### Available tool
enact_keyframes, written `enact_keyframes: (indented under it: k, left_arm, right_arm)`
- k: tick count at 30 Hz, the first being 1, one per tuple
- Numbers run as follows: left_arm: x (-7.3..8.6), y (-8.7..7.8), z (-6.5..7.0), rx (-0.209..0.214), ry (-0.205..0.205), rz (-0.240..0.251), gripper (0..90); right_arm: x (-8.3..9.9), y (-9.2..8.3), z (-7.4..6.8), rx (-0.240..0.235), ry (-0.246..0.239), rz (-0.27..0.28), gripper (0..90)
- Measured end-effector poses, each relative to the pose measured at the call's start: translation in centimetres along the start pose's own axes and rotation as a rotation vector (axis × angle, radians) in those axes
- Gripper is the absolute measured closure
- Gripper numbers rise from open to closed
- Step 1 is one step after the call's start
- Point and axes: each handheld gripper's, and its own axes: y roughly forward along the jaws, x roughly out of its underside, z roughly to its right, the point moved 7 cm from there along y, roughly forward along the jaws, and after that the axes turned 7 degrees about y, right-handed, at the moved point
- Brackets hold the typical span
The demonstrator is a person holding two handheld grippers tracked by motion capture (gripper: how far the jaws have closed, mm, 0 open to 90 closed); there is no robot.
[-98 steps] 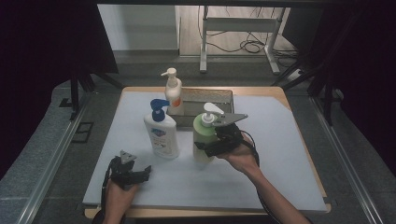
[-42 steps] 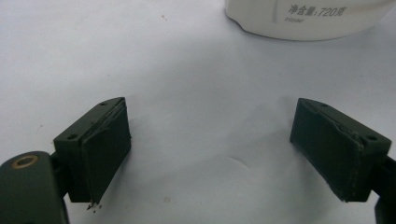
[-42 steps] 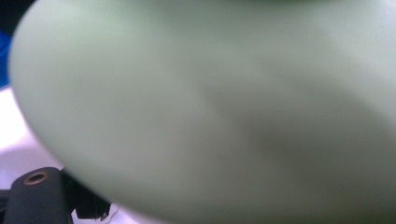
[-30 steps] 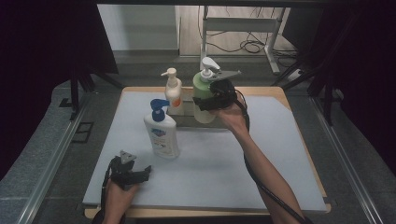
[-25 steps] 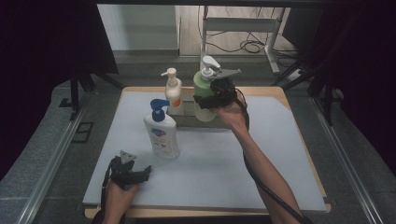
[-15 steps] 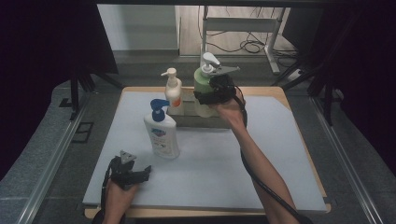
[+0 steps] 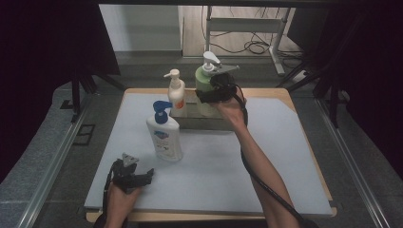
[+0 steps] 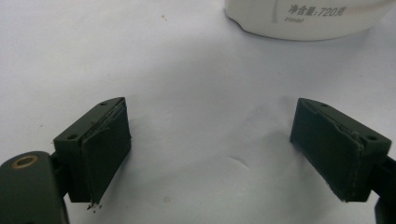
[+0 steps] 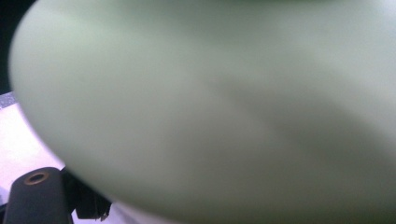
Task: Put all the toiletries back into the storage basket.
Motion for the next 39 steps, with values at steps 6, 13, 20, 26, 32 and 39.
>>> enact_keyframes:
  k: [6,13,20,26,32,39]
  left_arm:
    - [0.0,0.0,0.0,0.000,0.000,0.000,11.7]
    - [0.0,0.0,0.0,0.000,0.000,0.000,11.7]
    - [0.0,0.0,0.0,0.000,0.002,-0.002,11.7]
    - [0.0,0.0,0.0,0.000,0.002,-0.002,11.7]
    - [0.0,0.0,0.0,0.000,0.003,-0.003,11.7]
    - [0.0,0.0,0.0,0.000,0.003,-0.003,11.7]
  right_arm:
    - [0.3,1.1,0.3,0.007,0.010,-0.012,11.9]
    - [1.1,2.1,0.6,0.011,0.023,-0.029,11.9]
    - [1.9,3.0,0.5,0.005,0.028,-0.047,11.9]
    - [2.6,3.6,0.2,-0.003,0.030,-0.068,11.9]
    - [3.3,4.1,0.1,-0.007,0.034,-0.086,11.9]
    - [4.0,4.5,0.0,-0.012,0.038,-0.107,11.9]
